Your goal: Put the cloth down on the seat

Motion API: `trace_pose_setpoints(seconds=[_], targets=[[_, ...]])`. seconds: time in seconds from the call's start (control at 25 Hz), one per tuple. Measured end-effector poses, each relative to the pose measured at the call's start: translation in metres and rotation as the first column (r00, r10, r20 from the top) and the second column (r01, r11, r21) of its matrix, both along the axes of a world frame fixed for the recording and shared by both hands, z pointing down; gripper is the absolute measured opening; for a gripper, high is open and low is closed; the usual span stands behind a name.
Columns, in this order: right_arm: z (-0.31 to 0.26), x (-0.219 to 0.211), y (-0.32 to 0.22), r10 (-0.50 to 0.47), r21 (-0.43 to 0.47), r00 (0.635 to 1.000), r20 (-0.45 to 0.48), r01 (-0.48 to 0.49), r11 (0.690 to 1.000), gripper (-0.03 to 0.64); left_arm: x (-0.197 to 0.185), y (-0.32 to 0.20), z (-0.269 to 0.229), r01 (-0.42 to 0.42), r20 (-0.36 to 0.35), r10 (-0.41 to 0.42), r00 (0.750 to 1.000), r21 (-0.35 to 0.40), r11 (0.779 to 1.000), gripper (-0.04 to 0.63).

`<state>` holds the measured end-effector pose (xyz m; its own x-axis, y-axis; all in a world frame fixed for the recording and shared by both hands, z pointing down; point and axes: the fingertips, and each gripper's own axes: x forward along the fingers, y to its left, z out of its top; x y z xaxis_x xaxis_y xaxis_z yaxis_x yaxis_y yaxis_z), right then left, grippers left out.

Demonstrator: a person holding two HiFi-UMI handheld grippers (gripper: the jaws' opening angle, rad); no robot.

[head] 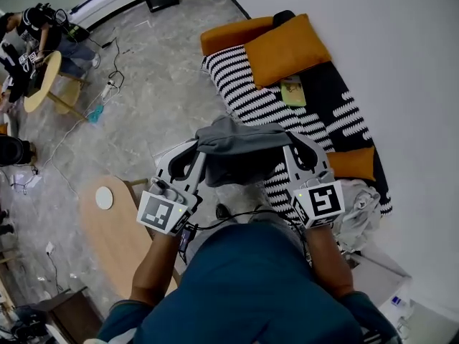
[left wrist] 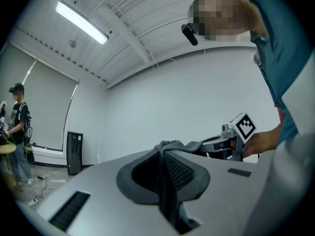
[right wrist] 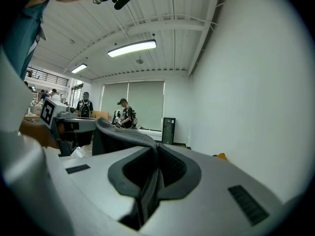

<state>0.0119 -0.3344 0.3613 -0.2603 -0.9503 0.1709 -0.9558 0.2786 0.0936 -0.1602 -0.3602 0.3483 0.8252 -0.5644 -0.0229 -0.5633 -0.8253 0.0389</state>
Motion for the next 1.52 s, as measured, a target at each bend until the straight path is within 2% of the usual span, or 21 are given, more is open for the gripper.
trace_pose_setpoints(seconds=[0.12,0.52,0.68,0.84,1.0,1.16,1.32,1.44,1.52], targets=[[0.007,0.005,-0.007,-0.02,-0.018,1.0,-0.004,0.019,1.0,0.034,0.004,-0.006,0.005,0.019,-0.021,-0.019,1.0,-0.023,1.0,0.023],[0.002,0.052,-0.067,-0.072,0.009,0.997,0.031,0.072,0.997,0.034,0.051,-0.051,-0.004,0.073,-0.002,-0.073,0.997,-0.023,0.997,0.023],[0.005,0.083,-0.077,-0.049,0.005,0.998,0.046,0.049,0.999,0.034,0.082,-0.055,-0.002,0.052,0.004,-0.052,0.999,-0.014,0.999,0.023],[0.009,0.1,-0.078,-0.045,0.0,0.998,0.046,0.045,0.999,0.034,0.098,-0.059,0.0,0.044,0.018,-0.043,0.999,-0.012,0.999,0.023],[0.011,0.102,-0.086,-0.018,-0.016,0.999,0.039,0.019,1.0,0.034,0.098,-0.067,-0.001,0.014,0.007,-0.014,1.0,-0.014,1.0,0.023],[0.003,0.095,-0.096,0.03,-0.009,0.999,0.039,-0.03,1.0,0.034,0.091,-0.083,0.008,-0.038,0.02,0.039,0.999,-0.054,0.998,0.023],[-0.002,0.086,-0.109,0.085,-0.008,0.996,0.029,-0.085,0.996,0.034,0.087,-0.11,-0.001,-0.09,-0.007,0.089,0.996,-0.033,0.995,0.023],[-0.01,0.077,-0.118,0.113,0.024,0.993,0.015,-0.113,0.993,0.032,0.076,-0.125,0.002,-0.111,0.001,0.111,0.994,-0.051,0.992,0.023],[-0.013,0.076,-0.12,0.137,0.051,0.991,0.01,-0.137,0.989,0.033,0.075,-0.135,0.002,-0.125,0.002,0.126,0.992,-0.031,0.992,0.023]])
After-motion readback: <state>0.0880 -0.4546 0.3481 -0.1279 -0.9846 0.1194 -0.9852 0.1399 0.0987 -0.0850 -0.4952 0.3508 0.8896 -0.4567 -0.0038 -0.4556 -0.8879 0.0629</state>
